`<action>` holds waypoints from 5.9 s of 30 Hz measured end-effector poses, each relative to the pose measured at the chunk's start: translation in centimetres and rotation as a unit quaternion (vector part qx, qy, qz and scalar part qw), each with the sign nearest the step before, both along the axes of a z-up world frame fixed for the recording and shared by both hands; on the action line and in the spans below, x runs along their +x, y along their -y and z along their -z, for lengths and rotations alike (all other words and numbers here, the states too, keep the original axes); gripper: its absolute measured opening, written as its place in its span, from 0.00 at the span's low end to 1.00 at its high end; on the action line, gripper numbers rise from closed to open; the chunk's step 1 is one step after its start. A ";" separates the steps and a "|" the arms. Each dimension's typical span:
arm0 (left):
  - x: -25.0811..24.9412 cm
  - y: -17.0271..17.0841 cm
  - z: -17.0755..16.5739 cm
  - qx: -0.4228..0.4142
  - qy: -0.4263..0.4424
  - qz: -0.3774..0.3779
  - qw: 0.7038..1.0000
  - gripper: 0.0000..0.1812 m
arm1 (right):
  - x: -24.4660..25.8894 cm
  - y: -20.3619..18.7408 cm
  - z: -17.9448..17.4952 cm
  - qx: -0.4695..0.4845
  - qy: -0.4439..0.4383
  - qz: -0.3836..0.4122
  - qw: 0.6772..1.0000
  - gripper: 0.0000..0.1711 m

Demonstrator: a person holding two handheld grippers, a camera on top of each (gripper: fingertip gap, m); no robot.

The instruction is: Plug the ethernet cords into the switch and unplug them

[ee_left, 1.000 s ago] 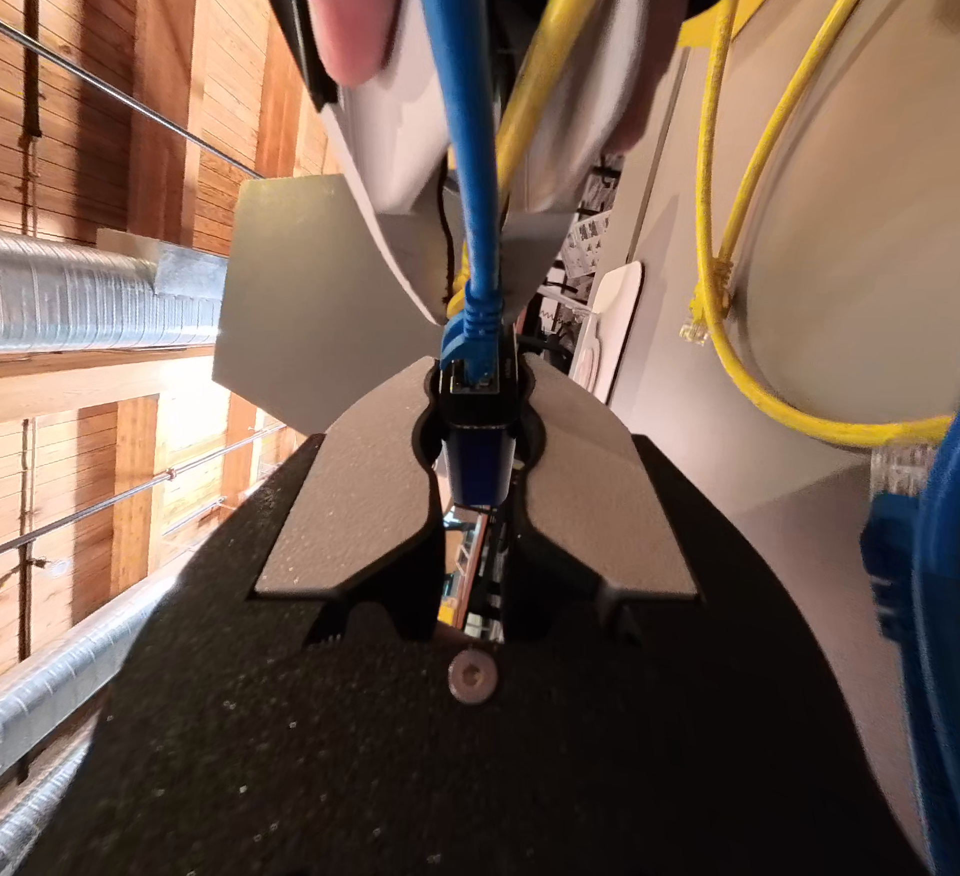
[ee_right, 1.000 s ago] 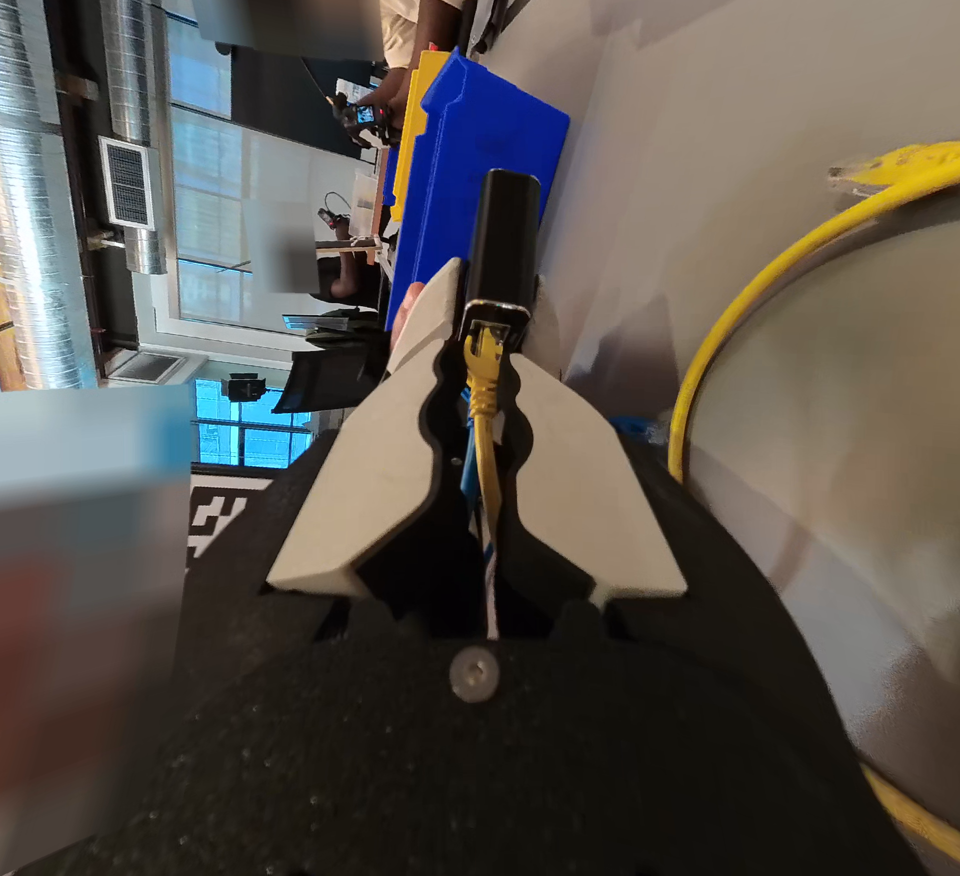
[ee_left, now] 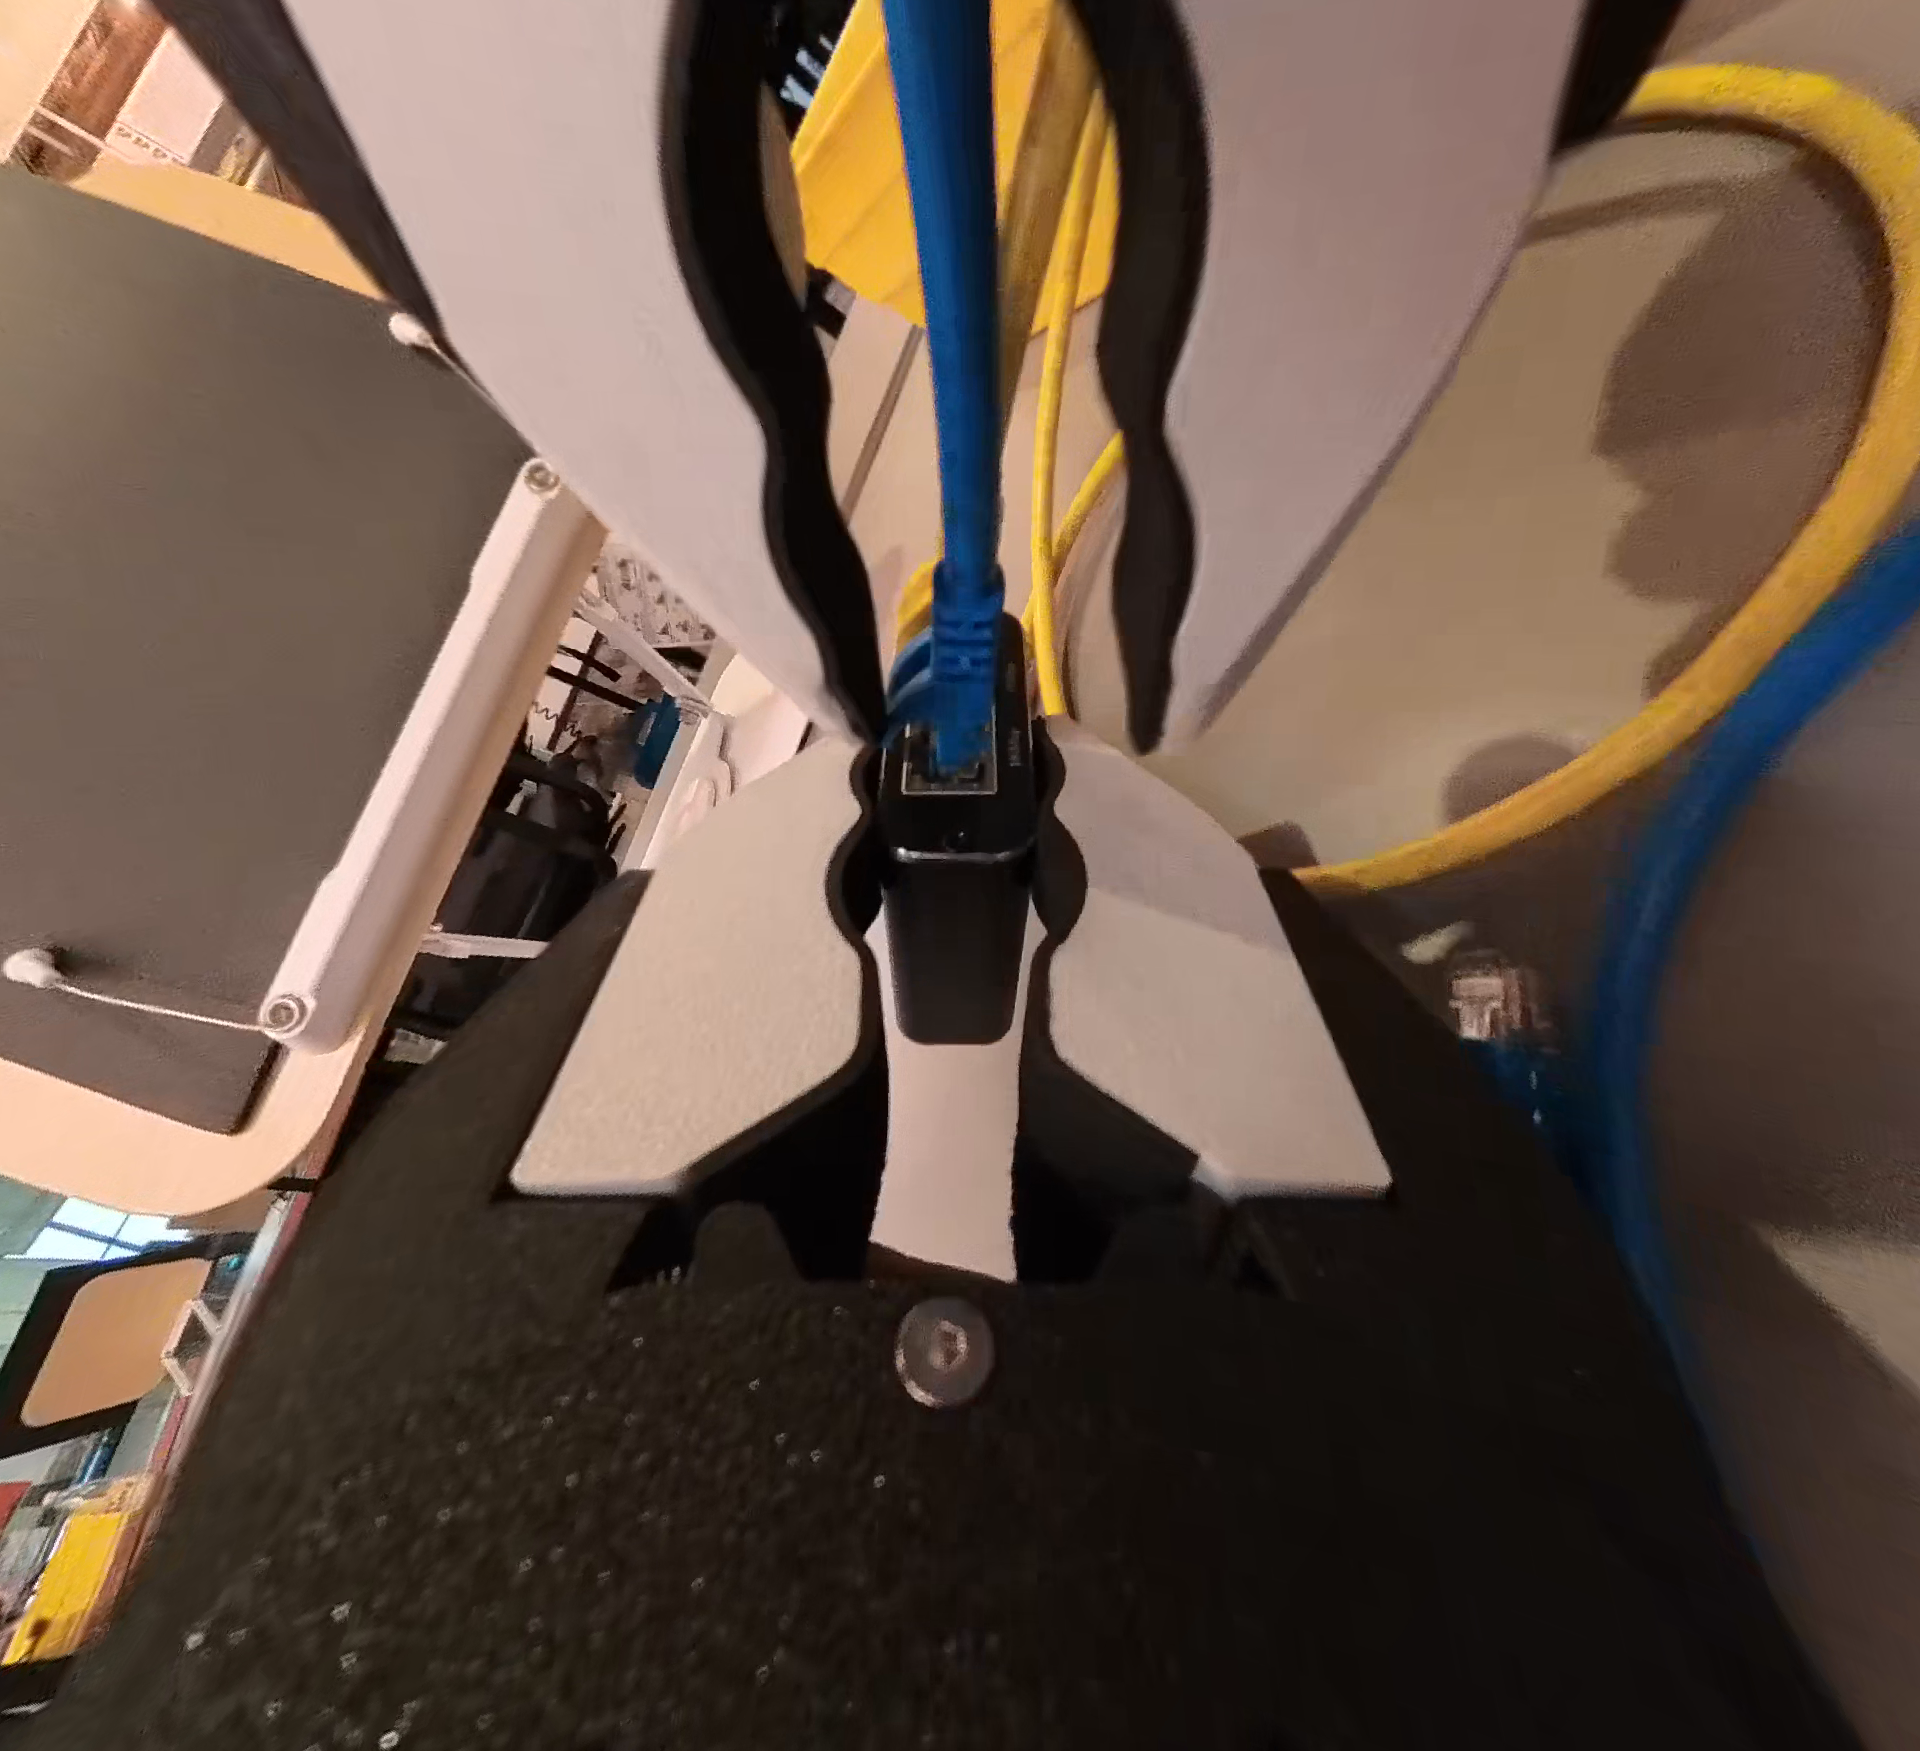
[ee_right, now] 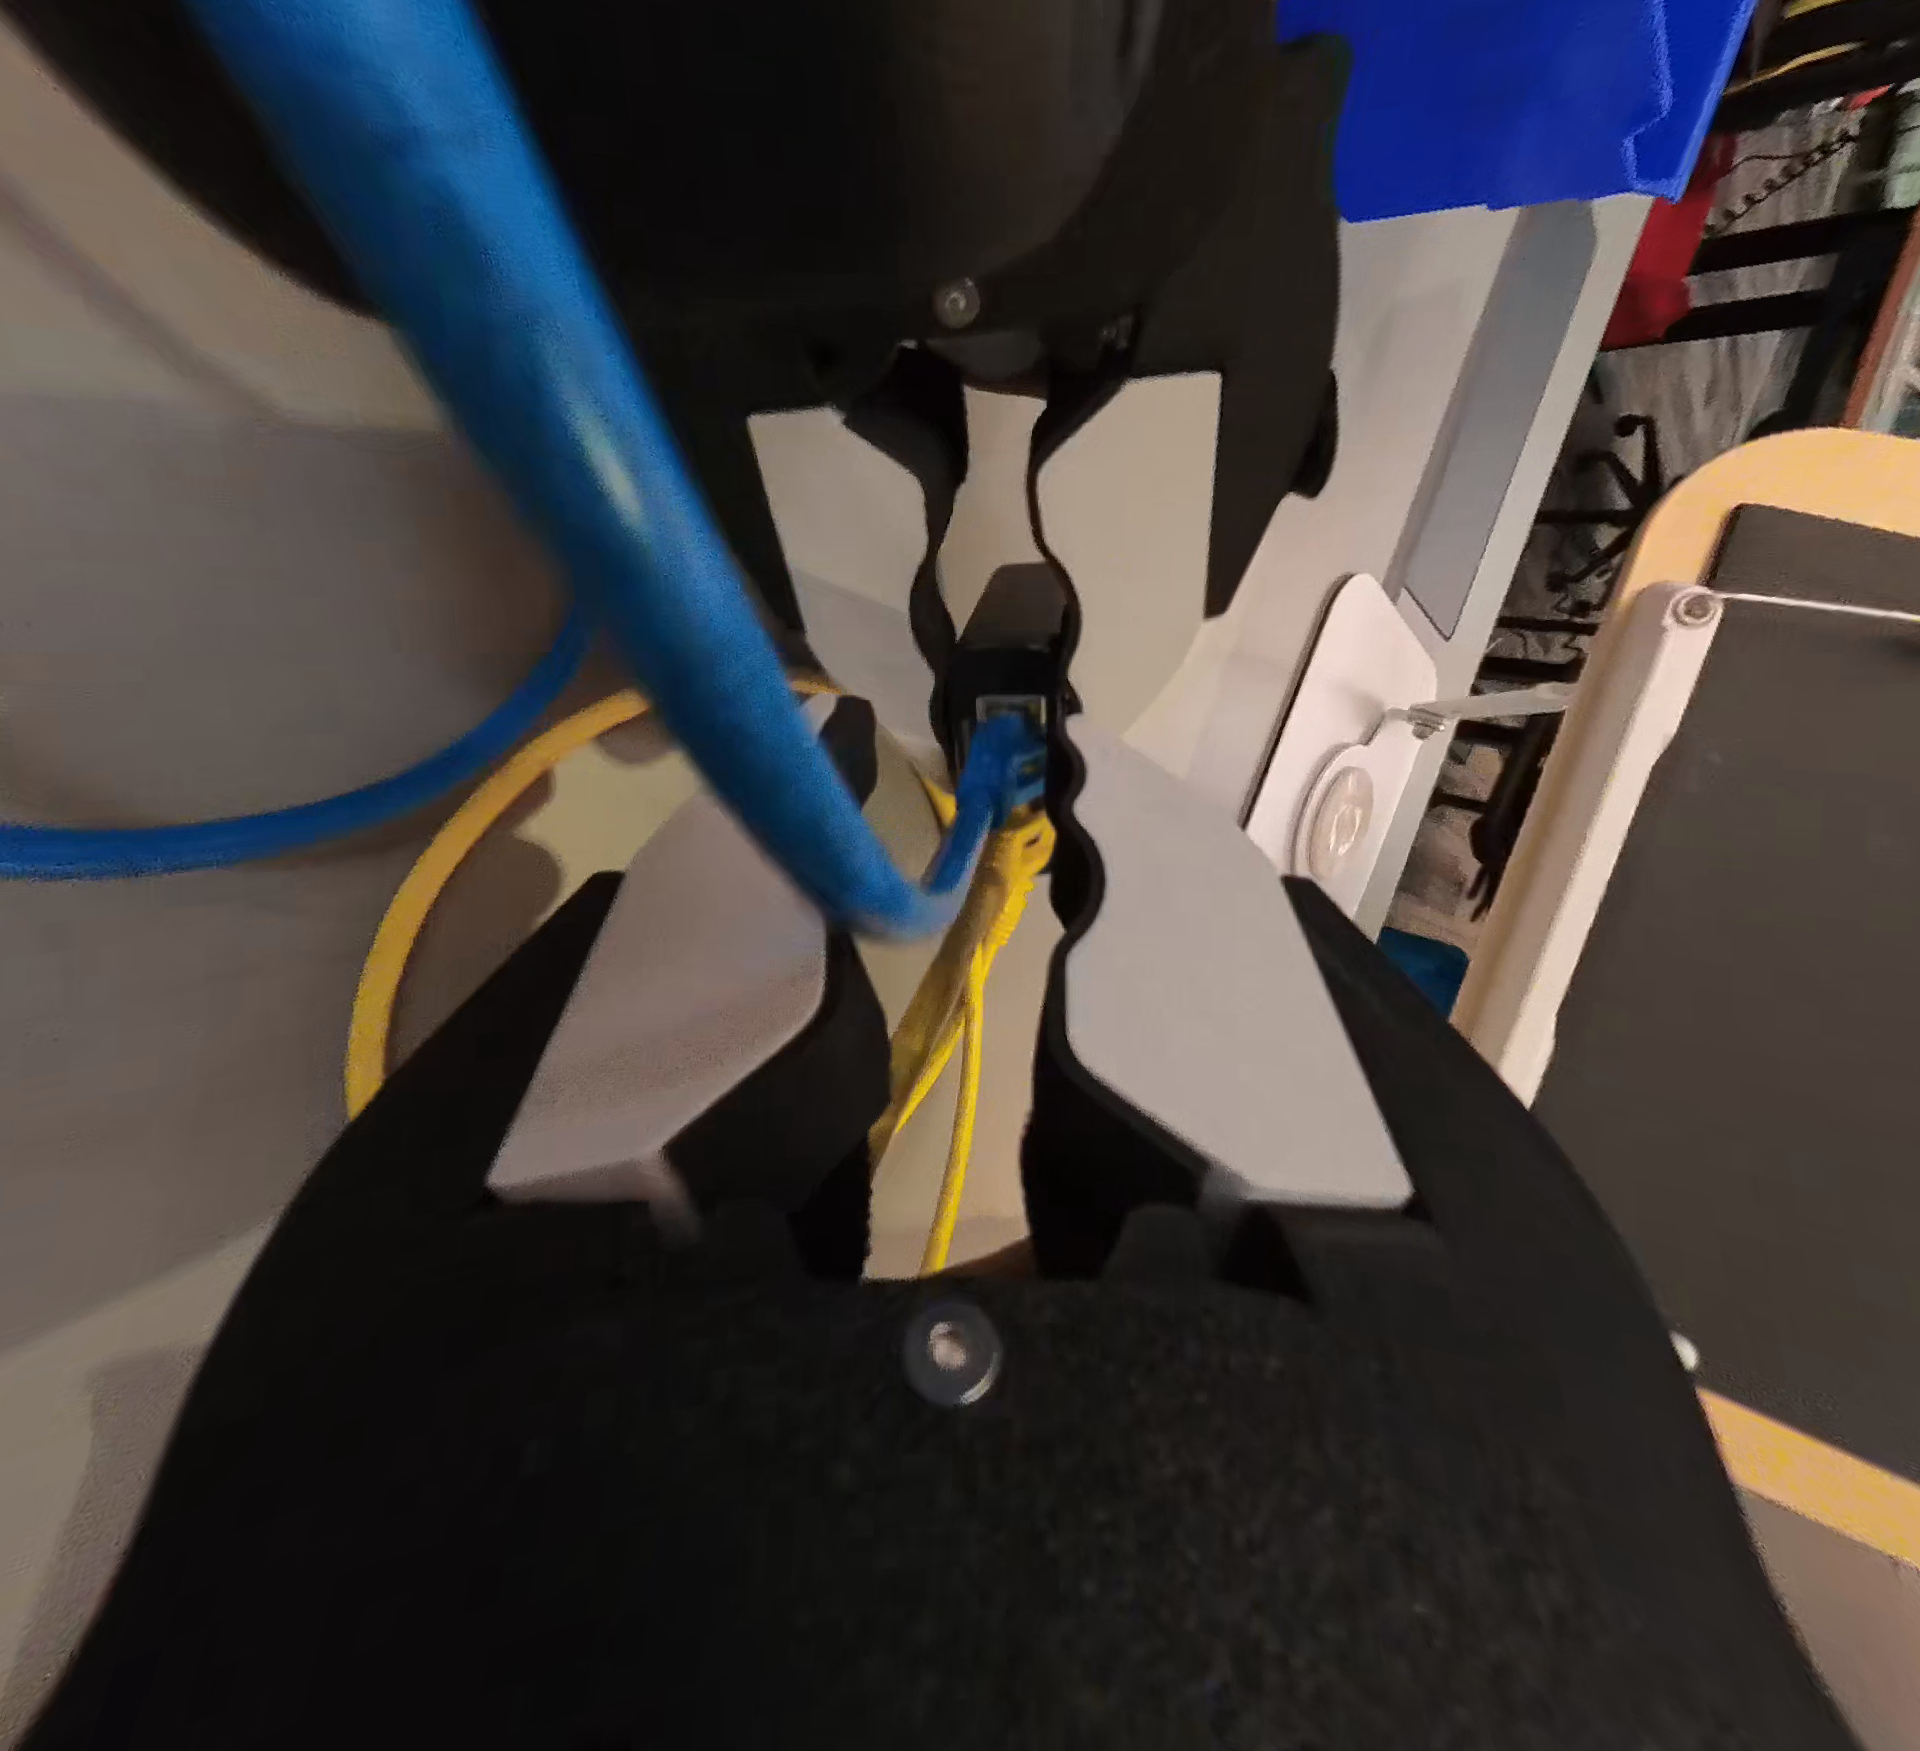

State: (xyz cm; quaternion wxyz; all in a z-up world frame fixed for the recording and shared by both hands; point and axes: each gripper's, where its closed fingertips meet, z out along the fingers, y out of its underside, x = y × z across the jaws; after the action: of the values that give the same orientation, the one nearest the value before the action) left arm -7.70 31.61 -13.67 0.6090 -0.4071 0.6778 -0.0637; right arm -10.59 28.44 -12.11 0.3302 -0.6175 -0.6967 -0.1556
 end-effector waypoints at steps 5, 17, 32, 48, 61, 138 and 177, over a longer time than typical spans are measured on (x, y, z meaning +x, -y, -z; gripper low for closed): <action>-0.2 -0.3 -0.1 -0.002 0.002 -0.003 1.000 0.14 | -0.2 -0.7 0.0 -0.007 -0.023 0.001 1.000 0.15; -0.3 -0.5 0.0 -0.006 0.001 -0.008 1.000 0.14 | 0.1 -1.4 0.0 0.033 0.003 0.007 0.999 0.12; -0.2 0.0 0.1 -0.005 -0.007 -0.008 1.000 0.13 | 0.7 -1.4 0.2 0.051 0.039 -0.016 0.998 0.08; 0.4 1.1 -0.4 -0.093 0.037 0.044 0.994 0.14 | 1.4 -0.3 -0.5 -0.003 -0.021 0.026 0.999 0.10; -2.1 0.0 -5.4 -0.437 0.193 0.138 0.868 0.13 | 0.8 4.2 -8.3 -0.064 -0.522 0.166 0.834 0.16; -3.2 -2.7 -5.4 -0.524 0.209 0.103 0.820 0.13 | 1.2 -1.8 -5.4 -0.053 -0.609 0.211 0.763 0.20; -2.8 -5.1 2.1 -0.049 -0.029 -0.072 0.996 0.13 | 2.6 -0.3 -3.8 0.040 -0.641 0.198 0.741 0.17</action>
State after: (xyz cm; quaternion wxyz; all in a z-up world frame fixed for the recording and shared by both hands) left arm -10.53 36.74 -15.80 0.5717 -0.4861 0.6597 -0.0408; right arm -8.01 28.69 -8.32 0.6848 -0.6818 -0.1761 0.1875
